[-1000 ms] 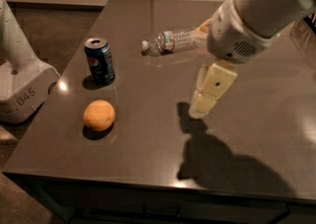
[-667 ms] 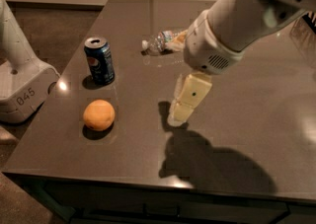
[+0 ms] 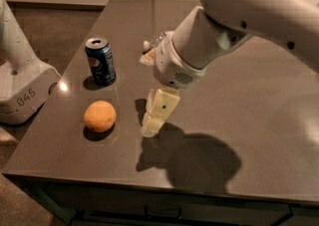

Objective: Pick orange

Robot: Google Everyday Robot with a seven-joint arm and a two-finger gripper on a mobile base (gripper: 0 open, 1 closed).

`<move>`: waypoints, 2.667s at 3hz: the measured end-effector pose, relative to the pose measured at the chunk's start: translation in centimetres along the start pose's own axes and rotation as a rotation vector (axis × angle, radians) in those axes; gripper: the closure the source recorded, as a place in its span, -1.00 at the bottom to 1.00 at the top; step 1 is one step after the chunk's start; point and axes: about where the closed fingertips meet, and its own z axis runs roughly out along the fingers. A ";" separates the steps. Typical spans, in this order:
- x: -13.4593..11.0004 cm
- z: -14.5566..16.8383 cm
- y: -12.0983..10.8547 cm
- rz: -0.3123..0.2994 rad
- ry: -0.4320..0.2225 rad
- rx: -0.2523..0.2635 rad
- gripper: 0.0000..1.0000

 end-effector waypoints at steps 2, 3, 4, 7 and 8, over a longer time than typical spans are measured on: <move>-1.9 4.8 -0.3 -0.034 -0.009 -0.004 -1.00; -2.5 6.8 0.0 -0.048 -0.012 -0.026 -1.00; -3.3 8.3 0.5 -0.059 -0.023 -0.057 -1.00; -4.4 9.9 0.6 -0.049 -0.039 -0.148 -0.20; -4.4 9.9 0.6 -0.045 -0.043 -0.163 0.26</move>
Offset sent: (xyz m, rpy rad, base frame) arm 0.0137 0.0650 -0.0494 0.0026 -0.0224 0.0419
